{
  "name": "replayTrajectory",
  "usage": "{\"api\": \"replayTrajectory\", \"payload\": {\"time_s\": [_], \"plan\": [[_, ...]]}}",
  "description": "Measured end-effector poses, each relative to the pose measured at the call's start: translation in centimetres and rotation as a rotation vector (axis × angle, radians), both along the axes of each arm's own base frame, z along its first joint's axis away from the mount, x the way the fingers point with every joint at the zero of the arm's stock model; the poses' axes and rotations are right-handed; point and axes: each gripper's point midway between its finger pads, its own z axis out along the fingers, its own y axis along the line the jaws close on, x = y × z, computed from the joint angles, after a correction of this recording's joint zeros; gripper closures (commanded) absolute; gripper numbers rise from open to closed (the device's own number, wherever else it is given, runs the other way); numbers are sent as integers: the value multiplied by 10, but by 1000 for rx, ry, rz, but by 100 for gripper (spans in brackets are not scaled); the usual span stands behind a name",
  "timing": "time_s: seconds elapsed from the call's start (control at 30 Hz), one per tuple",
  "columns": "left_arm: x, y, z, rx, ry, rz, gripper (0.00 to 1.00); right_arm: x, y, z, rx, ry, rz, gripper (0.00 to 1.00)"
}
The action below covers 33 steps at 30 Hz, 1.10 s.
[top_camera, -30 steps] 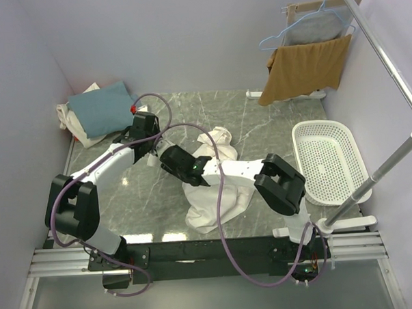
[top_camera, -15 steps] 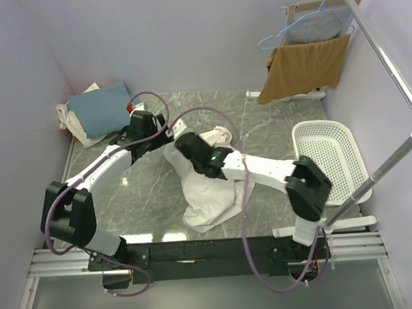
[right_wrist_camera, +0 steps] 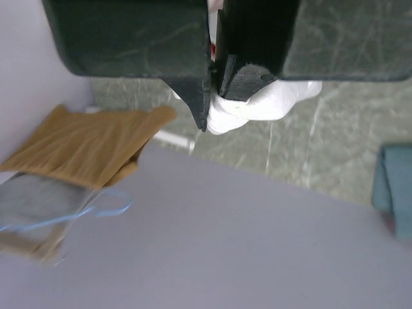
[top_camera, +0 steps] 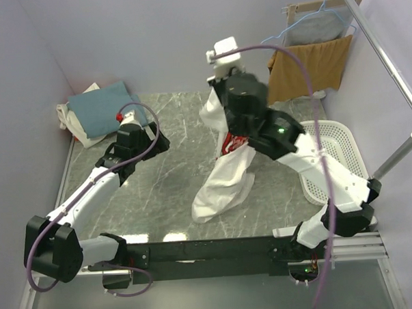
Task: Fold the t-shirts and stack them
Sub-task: Flatten out the tshirt
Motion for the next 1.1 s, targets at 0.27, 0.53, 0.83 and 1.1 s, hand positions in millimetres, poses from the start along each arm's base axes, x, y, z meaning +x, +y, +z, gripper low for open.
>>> {"api": "replayTrajectory", "payload": {"time_s": [0.27,0.53,0.83,1.1], "plan": [[-19,-18,-38,-34,92,-79,1,-81,-2,142,152,-250,87,100],[-16,-20,-34,-45,75,-72,0,-110,31,174,114,-347,89,100],[-12,-15,-23,-44,43,-35,1,-67,-24,83,-15,-220,-158,100],[-12,-15,-22,-45,45,-38,2,-69,-118,114,294,-224,-258,100]]}}
